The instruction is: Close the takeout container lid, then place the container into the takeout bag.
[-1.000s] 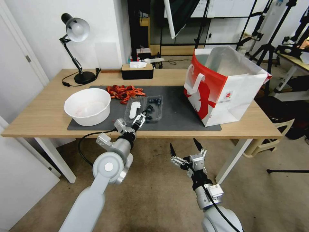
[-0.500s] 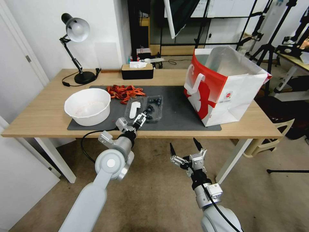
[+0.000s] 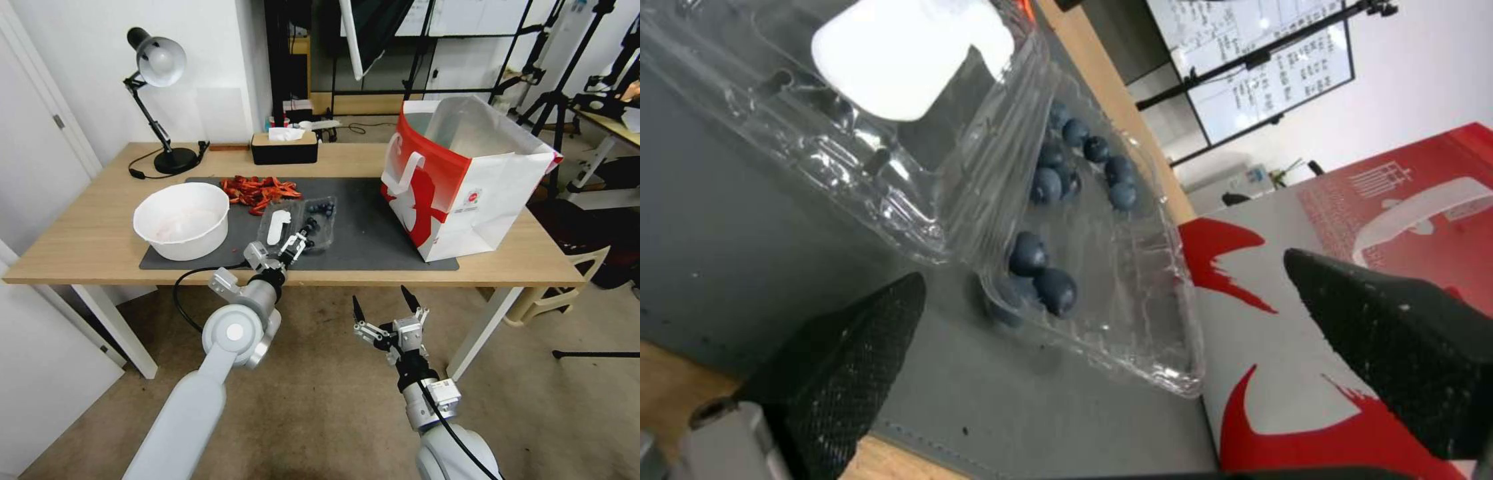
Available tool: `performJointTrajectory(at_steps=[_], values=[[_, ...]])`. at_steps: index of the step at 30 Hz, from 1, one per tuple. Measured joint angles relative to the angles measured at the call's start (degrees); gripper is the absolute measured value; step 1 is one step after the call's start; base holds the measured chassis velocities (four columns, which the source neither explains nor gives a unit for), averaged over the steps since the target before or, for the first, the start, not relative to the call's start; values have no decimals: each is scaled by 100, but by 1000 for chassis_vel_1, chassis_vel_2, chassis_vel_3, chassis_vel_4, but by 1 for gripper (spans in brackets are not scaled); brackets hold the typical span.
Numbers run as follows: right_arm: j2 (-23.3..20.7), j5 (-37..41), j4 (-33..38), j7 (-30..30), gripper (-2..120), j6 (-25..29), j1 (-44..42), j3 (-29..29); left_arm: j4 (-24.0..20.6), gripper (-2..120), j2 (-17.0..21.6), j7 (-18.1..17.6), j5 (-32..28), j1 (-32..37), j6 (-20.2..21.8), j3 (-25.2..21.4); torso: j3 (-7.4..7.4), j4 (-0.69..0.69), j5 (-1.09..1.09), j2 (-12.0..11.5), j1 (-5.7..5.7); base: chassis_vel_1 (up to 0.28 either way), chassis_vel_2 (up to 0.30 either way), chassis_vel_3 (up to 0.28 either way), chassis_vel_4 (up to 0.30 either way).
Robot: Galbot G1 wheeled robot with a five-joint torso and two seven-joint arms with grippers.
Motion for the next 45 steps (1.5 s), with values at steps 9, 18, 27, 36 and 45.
performJointTrajectory(at_steps=[9, 18, 27, 36, 45], values=[[15, 2, -45, 6, 100, 7, 33, 0, 132, 100, -1, 5, 1, -102, -19, 8, 0, 0, 0, 0, 0, 0, 0, 0, 0], [21, 4, -75, 7, 100, 27, 30, -4, 222, 100, -16, 32, 15, -177, -125, -20, 0, 1, 0, 0, 0, 0, 0, 0, 0], [18, -5, -75, 6, 100, 52, -19, -8, 205, 100, 16, 458, 1031, -38, -356, 204, 0, 0, 0, 0, 0, 0, 0, 0, 0], [13, -40, -48, 4, 100, 103, -113, 2, 386, 100, 43, 1064, 2972, 137, -843, 614, 0, 0, 0, 0, 0, 0, 0, 0, 0], [22, -75, -30, -5, 100, 134, -157, 2, 967, 100, 95, 1358, 4964, 144, -1363, 703, 0, 0, 0, 1, 0, 0, 0, 0, 0]])
